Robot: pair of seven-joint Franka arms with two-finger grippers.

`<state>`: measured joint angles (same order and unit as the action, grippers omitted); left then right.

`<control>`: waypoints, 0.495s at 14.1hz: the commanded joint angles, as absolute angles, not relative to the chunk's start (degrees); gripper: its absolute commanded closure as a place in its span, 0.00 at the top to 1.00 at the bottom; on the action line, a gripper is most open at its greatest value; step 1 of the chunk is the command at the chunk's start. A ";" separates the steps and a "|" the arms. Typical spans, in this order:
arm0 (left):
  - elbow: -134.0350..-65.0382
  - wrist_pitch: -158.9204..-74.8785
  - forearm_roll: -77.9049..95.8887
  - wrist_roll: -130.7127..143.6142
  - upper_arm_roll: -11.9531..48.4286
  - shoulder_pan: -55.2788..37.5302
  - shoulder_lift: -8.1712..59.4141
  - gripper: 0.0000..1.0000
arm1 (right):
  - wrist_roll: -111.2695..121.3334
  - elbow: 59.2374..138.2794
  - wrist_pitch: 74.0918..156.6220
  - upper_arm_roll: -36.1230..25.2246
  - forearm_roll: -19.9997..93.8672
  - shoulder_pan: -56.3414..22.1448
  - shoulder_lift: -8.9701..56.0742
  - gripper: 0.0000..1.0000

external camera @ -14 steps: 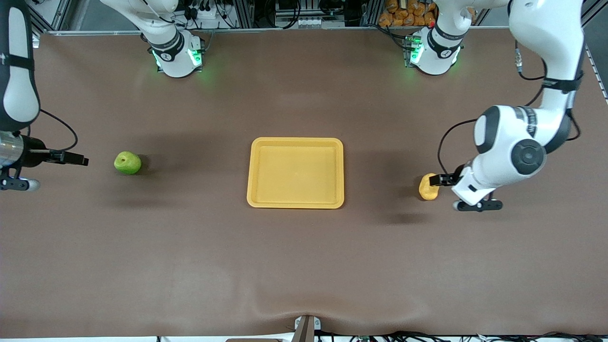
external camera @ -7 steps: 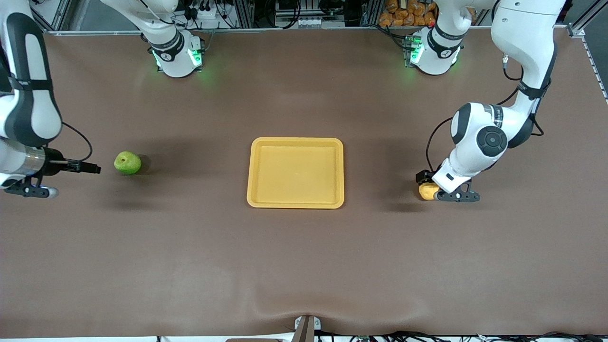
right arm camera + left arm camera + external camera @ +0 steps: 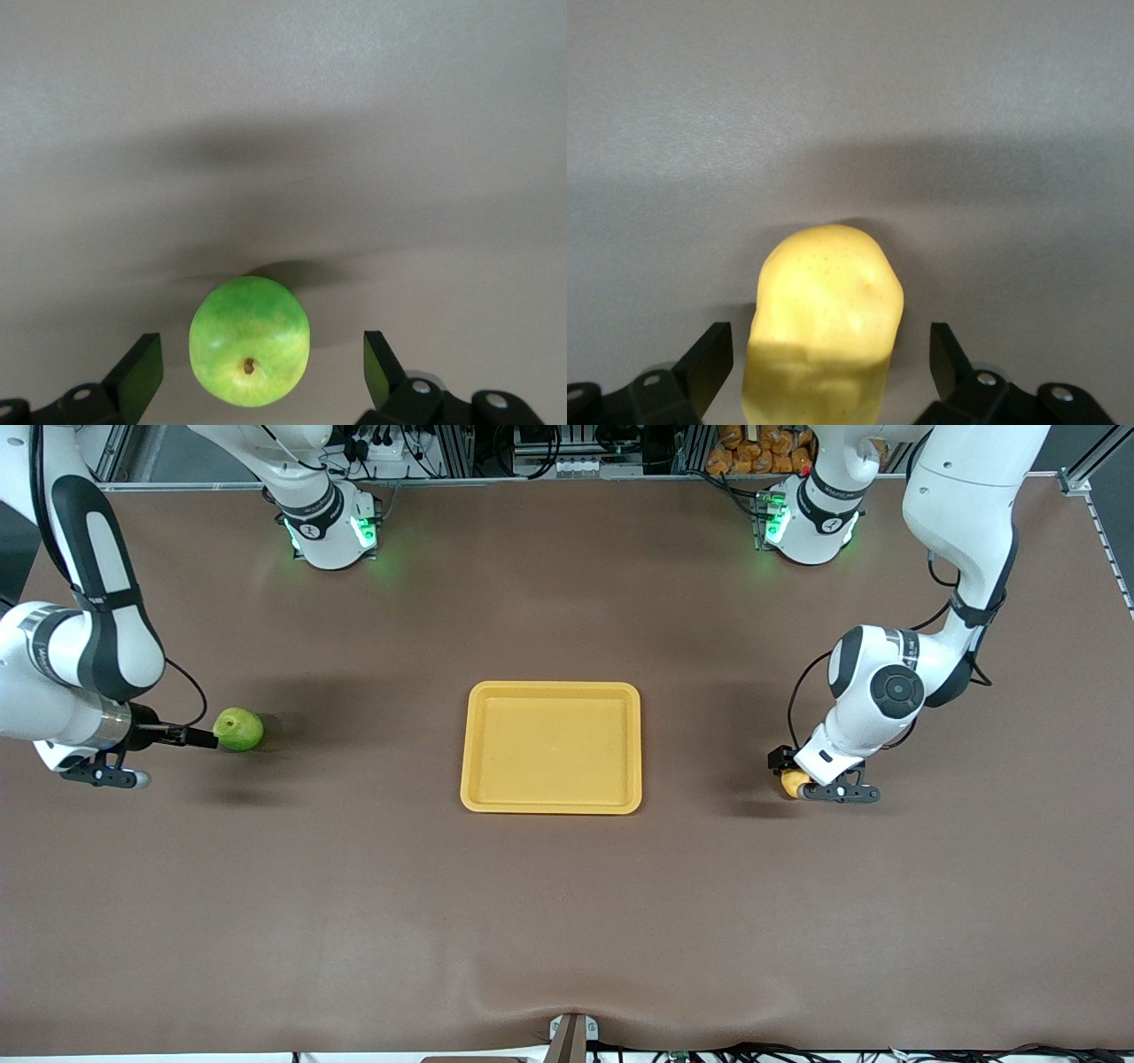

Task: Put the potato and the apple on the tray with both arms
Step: 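Close the left gripper on the potato while the right gripper grasps the apple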

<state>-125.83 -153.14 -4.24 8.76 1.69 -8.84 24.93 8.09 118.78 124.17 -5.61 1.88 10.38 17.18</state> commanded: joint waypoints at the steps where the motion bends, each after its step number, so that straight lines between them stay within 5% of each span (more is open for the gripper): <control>1: -125.51 -153.72 -7.03 10.28 1.41 -9.23 24.79 0.28 | 7.47 121.71 128.82 -4.83 2.55 11.25 17.93 1.00; 3: -125.16 -153.72 -7.12 12.29 1.49 -9.23 24.87 0.03 | 7.47 124.79 133.14 -4.83 2.55 11.25 18.02 1.00; 7: -122.44 -153.72 -7.12 17.83 1.49 -10.54 26.72 0.00 | 7.38 127.09 134.47 -4.83 5.62 10.90 18.11 1.00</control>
<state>-124.43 -153.21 -5.63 13.96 1.73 -9.32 25.29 7.82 125.19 132.91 -5.56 3.34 10.38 19.00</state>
